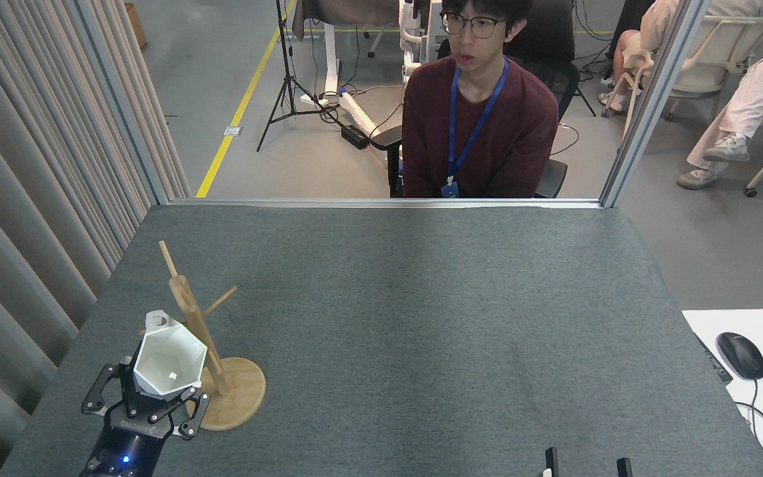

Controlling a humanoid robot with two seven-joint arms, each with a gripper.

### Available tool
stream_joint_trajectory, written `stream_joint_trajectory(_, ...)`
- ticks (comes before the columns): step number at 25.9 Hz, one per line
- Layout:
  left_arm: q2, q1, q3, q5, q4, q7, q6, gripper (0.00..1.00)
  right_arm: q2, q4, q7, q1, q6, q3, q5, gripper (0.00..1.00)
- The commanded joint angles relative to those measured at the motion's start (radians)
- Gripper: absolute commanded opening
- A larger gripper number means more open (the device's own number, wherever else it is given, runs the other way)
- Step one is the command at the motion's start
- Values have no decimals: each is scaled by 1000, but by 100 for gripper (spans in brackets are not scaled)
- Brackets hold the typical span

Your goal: Hang cup on storage rack

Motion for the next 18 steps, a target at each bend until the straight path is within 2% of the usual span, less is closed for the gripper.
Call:
stream_joint_trajectory(1, 1, -2, -11, 0, 1, 21, -5, 100, 1, 0, -1, 1, -1, -1, 0, 99)
stream_joint_trajectory(11, 15, 23, -11, 3, -22, 23, -32, 100, 3, 3, -1, -5, -1, 1, -2, 99)
stream_joint_trajectory(16, 13, 139, 12, 26, -57, 23, -28, 100, 5, 14, -4, -7, -1, -1, -2, 99)
stream_joint_trajectory(18, 10, 204, 50, 90, -59, 24, -33, 100, 5, 14, -4, -7, -1, -1, -2, 99)
